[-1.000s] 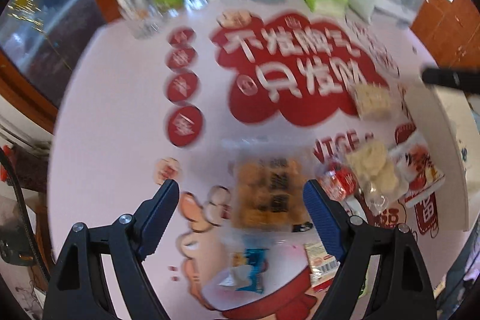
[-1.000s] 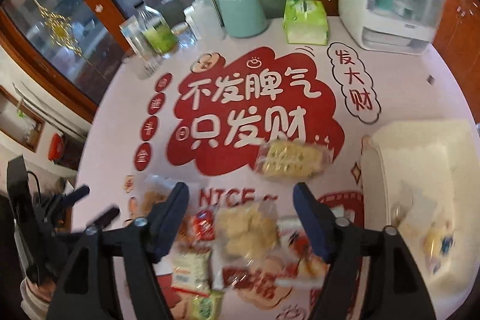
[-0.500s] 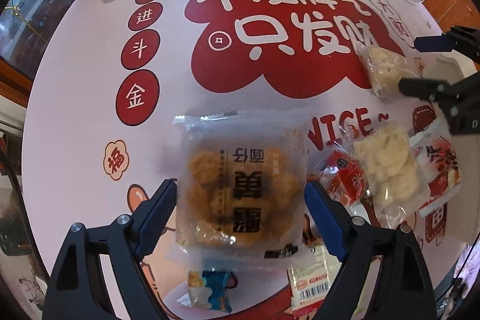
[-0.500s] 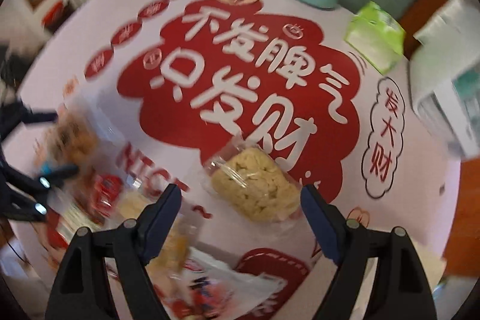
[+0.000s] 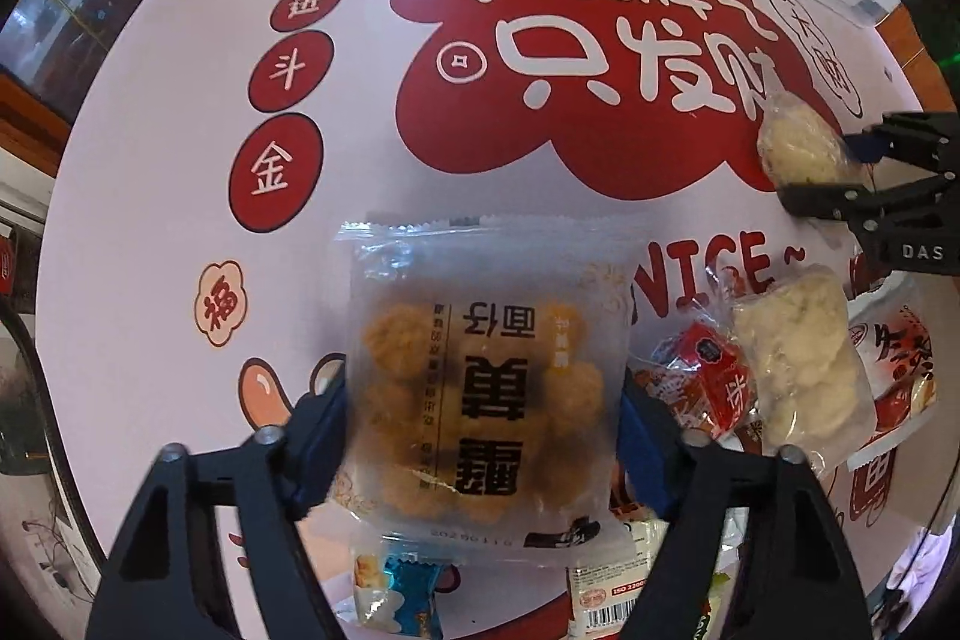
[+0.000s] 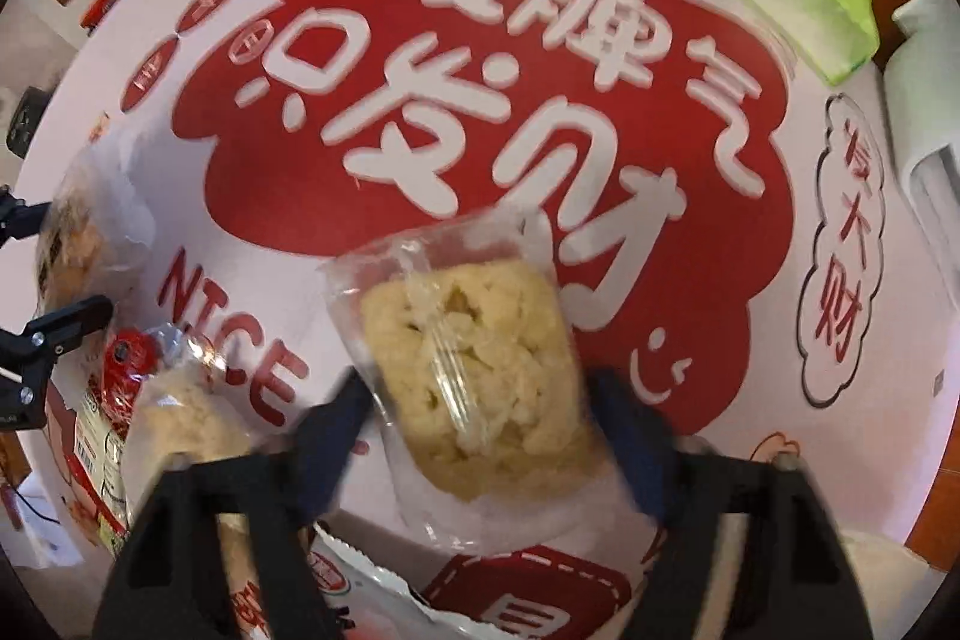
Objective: Organize snacks
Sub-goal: 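Grasp the brown cake bag with the left tool while the right tool grasps a clear crisp-rice bag, then carry both bags over the white tray and open both tools to drop them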
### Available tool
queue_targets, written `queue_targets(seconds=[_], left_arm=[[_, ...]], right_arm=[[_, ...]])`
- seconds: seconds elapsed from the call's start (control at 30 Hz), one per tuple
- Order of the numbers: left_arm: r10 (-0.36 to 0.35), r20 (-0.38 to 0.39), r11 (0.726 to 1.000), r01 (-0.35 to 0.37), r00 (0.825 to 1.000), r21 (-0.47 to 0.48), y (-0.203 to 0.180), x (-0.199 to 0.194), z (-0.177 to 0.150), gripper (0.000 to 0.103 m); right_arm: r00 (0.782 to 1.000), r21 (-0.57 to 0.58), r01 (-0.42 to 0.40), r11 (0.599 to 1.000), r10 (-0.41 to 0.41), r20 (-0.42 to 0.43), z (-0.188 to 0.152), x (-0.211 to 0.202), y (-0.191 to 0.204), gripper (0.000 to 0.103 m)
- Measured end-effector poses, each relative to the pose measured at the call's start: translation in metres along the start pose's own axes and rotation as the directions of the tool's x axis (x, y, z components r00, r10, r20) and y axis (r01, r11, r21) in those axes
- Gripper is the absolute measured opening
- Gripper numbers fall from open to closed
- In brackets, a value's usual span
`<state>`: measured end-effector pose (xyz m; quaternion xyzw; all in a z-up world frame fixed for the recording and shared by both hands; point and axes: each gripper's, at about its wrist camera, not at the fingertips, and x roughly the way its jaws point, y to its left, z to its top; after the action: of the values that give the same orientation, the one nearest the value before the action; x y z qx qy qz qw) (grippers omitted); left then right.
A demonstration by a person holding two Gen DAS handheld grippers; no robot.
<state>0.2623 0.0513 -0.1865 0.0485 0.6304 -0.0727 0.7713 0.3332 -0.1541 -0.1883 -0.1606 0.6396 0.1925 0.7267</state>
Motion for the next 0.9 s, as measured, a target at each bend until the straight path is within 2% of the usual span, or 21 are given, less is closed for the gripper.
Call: queue_targets(seconds=[0.07,0.23,0.33,0.5,0.67,0.9], left_arm=[[-0.002,0.019,1.0,0.002,1.0,0.0,-0.001,-0.004,-0.001,0.064],[0.017,0.053,1.0,-0.015,0.998,-0.027,-0.001,-0.012,-0.006,0.06],[0.02,0.093,0.999,-0.016,0.995,-0.046,0.001,-0.028,-0.008,0.06],[0.018,0.184,0.999,-0.009,0.983,-0.047,0.007,-0.075,-0.015,0.06],[0.018,0.302,1.0,-0.018,0.953,-0.001,0.0,-0.137,-0.03,0.06],[-0.047,0.426,0.996,0.009,0.903,0.089,-0.024,-0.209,-0.053,0.06]], right_arm=[[0.999,0.027,-0.04,0.999,0.04,0.004,-0.002,-0.003,0.0,0.055],[0.999,0.02,-0.027,0.999,0.026,0.044,-0.012,-0.012,0.019,0.054],[0.993,0.058,-0.022,0.998,0.016,0.114,-0.021,-0.029,0.031,0.054],[0.972,0.137,-0.012,0.99,-0.02,0.233,-0.038,-0.074,0.044,0.054],[0.939,0.227,-0.048,0.973,-0.034,0.342,-0.065,-0.125,0.059,0.054],[0.886,0.379,-0.132,0.916,-0.062,0.46,-0.127,-0.179,0.088,0.055]])
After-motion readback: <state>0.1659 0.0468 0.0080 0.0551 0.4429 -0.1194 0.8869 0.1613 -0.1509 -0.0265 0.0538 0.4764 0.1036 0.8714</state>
